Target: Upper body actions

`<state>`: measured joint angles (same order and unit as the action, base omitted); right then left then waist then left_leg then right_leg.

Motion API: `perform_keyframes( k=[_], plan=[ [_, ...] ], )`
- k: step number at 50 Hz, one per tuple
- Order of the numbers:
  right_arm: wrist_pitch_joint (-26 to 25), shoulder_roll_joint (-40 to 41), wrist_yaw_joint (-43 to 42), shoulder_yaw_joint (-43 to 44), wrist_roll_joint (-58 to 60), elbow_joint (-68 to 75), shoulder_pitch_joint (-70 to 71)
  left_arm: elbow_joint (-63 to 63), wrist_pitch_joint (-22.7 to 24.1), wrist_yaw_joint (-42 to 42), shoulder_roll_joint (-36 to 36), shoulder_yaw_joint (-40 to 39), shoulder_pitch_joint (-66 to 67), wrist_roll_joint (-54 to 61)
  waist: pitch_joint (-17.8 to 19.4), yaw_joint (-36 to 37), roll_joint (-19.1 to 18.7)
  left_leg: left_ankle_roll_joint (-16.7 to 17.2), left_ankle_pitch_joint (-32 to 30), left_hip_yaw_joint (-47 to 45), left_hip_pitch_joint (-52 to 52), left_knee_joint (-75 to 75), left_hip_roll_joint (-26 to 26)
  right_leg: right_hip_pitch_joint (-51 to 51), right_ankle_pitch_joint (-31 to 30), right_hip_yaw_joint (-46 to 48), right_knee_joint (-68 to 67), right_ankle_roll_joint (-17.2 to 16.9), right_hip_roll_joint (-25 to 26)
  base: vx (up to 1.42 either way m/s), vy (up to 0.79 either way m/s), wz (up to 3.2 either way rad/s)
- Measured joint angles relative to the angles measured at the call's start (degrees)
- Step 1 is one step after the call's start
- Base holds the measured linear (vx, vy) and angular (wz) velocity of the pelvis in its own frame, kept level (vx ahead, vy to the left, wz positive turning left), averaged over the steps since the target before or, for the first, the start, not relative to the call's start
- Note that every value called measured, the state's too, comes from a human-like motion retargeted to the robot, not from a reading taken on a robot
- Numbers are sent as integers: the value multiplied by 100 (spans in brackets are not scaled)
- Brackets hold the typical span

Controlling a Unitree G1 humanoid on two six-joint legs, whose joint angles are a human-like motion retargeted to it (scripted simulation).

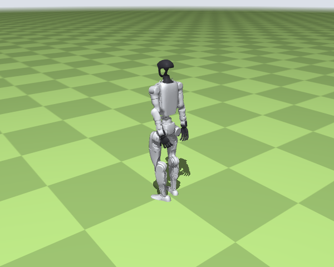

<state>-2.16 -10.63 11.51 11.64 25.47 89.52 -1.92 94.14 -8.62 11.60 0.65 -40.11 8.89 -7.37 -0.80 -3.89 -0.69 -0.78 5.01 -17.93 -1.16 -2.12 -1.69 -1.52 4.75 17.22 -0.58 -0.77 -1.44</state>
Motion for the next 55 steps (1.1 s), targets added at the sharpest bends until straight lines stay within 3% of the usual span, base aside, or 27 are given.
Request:
perform_keyframes(
  k=[5,9,20,25,30,32,36,40,47,55],
  plan=[
    [107,127,180,-225,7,-924,265,-478,-42,79,-556,910,-77,-1586,-57,107,-7,-43,-29,-128,33,85,-11,-23,1,-120,-9,12,59,0,-1,14],
    [489,283,38,-319,-425,-2018,321,-740,50,-11,-781,1243,-142,-2346,-145,109,-8,-41,-22,-101,29,85,-13,-12,26,-93,-11,5,57,0,0,0],
    [1390,159,-906,-810,-1103,-5249,885,-457,61,259,-367,917,-385,-1788,-439,20,-27,-120,37,-15,93,142,-119,32,73,-9,4,-12,68,1,0,7],
    [1916,-28,-1855,-890,-1615,-6872,1288,-461,72,278,-223,1112,-382,-2119,-544,-330,-33,-145,70,369,134,158,-208,108,147,378,14,-51,2,4,0,63],
    [2615,-407,-3279,-862,-1724,-8438,1918,-569,141,-13,-314,1427,-339,-2625,-659,-204,-5,-127,57,283,88,144,-179,103,155,295,22,-59,10,1,0,-9],
    [2676,-609,-3774,-817,-1524,-8925,2171,-522,111,108,-366,1427,-363,-2675,-726,-124,23,-115,56,254,62,135,-167,91,157,262,25,-61,10,2,0,-9],
    [2570,-965,-4384,-705,-877,-9618,2640,-388,-40,224,-448,1317,-405,-2559,-865,-48,104,-97,56,261,22,120,-160,82,178,268,27,-69,-2,0,0,0],
    [2091,-1025,-4688,-616,-501,-9754,3265,-250,-100,114,-448,1144,-408,-2237,-953,-88,132,-123,73,349,62,148,-187,105,205,348,24,-73,16,1,-1,12],
    [1240,-982,-3729,-655,-1144,-9566,4117,-225,-69,65,-453,1021,-382,-2176,-987,-339,134,-146,83,572,104,155,-223,174,252,569,28,-87,15,0,-2,29],
    [1294,-1215,-3890,-474,-823,-10161,3766,-212,-77,30,-444,1032,-416,-2216,-977,-351,127,-155,73,612,80,166,-236,157,260,602,37,-80,23,0,0,0]
  ],
)
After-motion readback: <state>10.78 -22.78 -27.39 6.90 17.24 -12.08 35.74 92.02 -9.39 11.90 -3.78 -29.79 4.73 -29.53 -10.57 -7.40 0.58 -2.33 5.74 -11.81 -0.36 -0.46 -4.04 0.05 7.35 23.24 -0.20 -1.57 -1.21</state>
